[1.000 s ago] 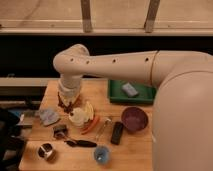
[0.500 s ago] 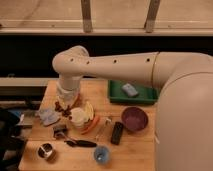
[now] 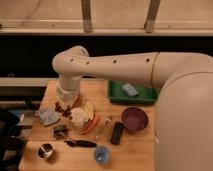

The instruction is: Place grapes in metal cup

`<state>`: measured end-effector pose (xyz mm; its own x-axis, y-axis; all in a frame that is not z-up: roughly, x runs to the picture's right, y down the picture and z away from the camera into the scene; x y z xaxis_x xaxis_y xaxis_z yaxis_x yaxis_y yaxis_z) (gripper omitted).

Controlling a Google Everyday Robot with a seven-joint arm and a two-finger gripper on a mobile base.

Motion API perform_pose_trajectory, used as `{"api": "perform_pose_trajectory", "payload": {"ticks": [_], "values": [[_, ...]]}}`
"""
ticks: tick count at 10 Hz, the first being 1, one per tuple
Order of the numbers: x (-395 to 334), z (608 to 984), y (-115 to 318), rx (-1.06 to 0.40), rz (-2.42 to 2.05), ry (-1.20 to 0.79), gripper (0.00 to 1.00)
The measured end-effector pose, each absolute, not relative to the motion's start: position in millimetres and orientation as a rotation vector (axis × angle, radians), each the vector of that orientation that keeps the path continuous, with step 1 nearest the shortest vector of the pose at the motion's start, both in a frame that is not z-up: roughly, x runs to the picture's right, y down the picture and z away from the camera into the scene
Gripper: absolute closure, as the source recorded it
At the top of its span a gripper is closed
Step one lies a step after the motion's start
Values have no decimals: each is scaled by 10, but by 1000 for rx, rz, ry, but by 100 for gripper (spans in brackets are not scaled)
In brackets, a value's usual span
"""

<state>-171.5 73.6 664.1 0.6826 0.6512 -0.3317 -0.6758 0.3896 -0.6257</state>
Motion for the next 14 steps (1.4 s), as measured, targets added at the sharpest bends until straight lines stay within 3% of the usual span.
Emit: {"api": "perform_pose_trajectory", "payload": {"ticks": [8,14], "values": [[-2283,6172,1359,-871,677,-25,100],[-2555,5895,1973,-996,596,-13,100]]}}
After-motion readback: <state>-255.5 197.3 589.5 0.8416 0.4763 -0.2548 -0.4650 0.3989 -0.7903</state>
